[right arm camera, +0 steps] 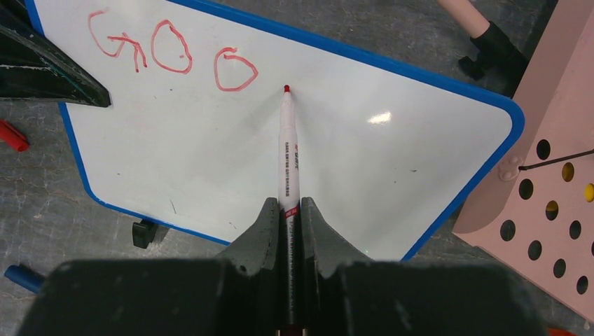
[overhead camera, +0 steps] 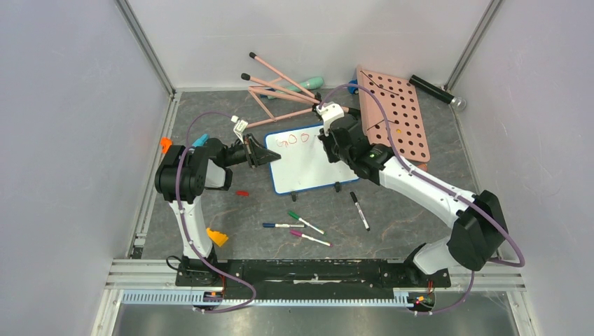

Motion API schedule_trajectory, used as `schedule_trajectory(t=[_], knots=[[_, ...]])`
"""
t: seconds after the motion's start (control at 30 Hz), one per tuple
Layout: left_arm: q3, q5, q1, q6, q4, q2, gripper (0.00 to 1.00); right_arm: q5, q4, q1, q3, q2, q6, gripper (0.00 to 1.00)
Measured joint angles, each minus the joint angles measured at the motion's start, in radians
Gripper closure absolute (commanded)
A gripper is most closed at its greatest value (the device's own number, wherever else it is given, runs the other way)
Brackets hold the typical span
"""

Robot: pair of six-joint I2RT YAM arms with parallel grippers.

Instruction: Write a sentence on the whiteboard

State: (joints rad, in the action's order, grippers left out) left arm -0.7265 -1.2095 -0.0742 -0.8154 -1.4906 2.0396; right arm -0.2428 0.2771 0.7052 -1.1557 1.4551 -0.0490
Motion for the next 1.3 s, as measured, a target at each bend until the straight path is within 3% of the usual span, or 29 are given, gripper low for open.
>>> schedule_trajectory(t=[0.6,1.3], knots=[[0.0,0.001,0.0,0.0,0.0,0.0,0.98,0.067,0.001,-0.002,-0.005,0.016,-0.002,1.0],[0.0,0.002,0.0,0.0,0.0,0.0,0.98,-0.003,0.036,-0.019,-0.069,0.031,0.002,1.0]])
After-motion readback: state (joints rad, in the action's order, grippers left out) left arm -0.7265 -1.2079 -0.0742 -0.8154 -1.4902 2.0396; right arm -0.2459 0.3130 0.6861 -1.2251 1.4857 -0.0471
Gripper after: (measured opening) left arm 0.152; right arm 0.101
